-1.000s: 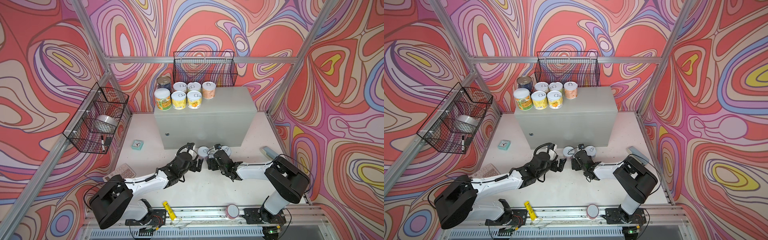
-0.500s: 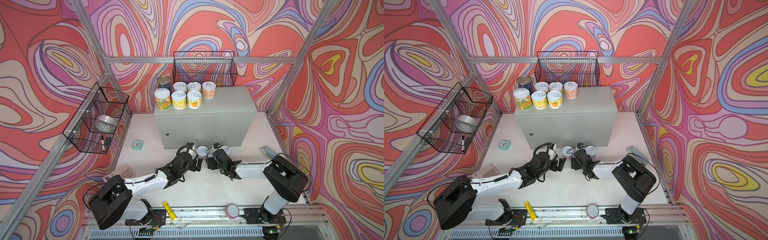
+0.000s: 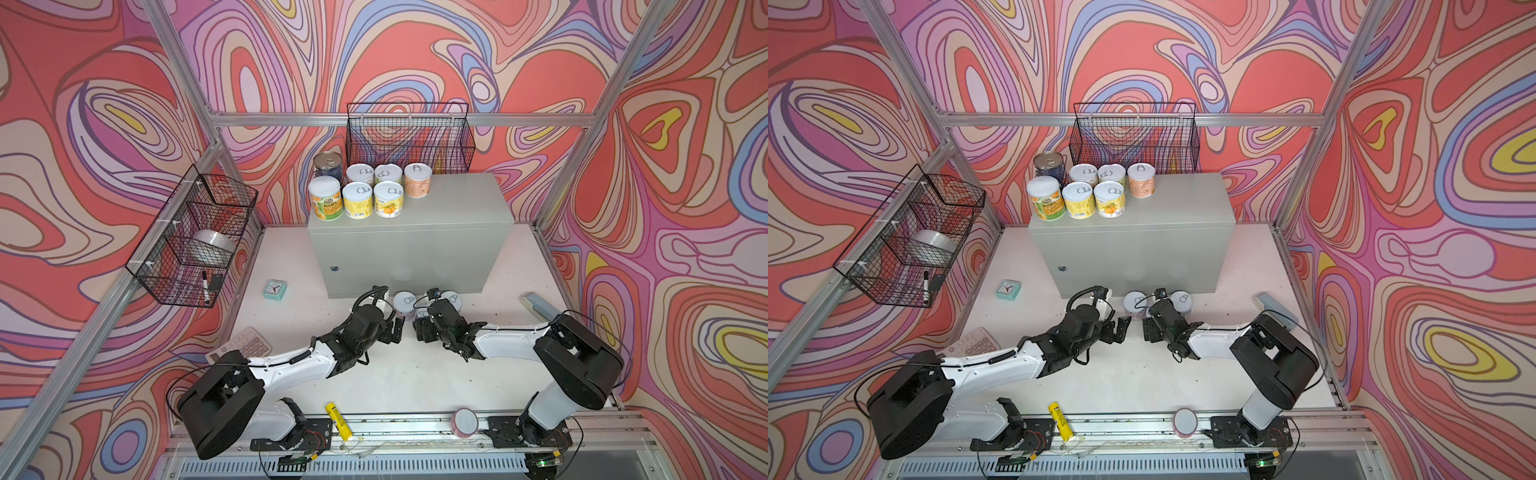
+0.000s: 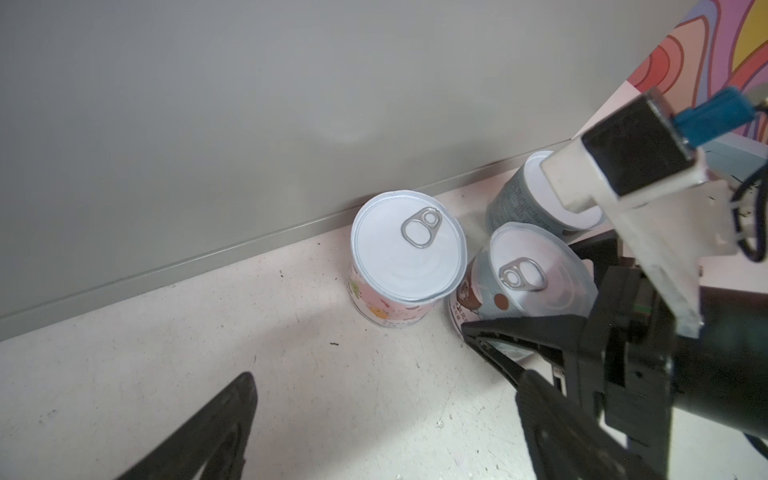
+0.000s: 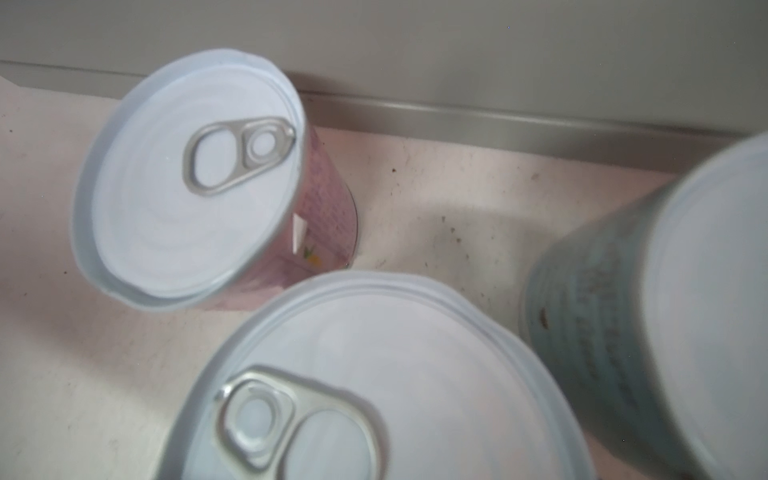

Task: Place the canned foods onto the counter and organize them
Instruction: 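Lift the teal can with the right gripper up over the cabinet top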

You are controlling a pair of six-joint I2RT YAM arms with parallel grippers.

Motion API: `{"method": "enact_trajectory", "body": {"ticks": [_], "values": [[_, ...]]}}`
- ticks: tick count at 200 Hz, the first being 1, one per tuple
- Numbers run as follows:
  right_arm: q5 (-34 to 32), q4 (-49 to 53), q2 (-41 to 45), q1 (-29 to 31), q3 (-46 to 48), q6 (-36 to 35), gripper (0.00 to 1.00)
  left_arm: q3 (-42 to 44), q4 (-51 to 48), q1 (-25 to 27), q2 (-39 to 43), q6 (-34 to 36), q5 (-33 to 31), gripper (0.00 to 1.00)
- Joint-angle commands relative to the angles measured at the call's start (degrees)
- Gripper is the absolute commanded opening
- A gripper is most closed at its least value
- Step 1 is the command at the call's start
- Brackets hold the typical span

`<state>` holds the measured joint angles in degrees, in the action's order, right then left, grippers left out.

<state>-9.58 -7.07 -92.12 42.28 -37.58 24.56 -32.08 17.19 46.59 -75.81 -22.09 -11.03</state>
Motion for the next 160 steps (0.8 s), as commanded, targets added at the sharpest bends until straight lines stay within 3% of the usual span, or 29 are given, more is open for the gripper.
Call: {"method": "enact_trajectory", "body": {"ticks": [1,45,99,160], "values": [[0.6,4.6,5.4,-0.1,0.3,0.3,0.00,0.6,-1.1,0.2,2.3,0.6,-1.4,0.99],[2.4,17.1,14.7,-0.1,-4.3,0.5,0.00,-1.1,-4.8,-0.2,4.4,0.7,1.7,1.00],[2.2,36.3,22.2,0.0,-20.2,-1.6,0.00,-10.8,-16.8,-0.4,9.0,0.5,8.4,1.00],[-3.5,50.9,19.8,0.0,-40.6,-5.4,0.00,-24.3,-30.5,-1.4,11.2,2.6,9.0,1.00]]}}
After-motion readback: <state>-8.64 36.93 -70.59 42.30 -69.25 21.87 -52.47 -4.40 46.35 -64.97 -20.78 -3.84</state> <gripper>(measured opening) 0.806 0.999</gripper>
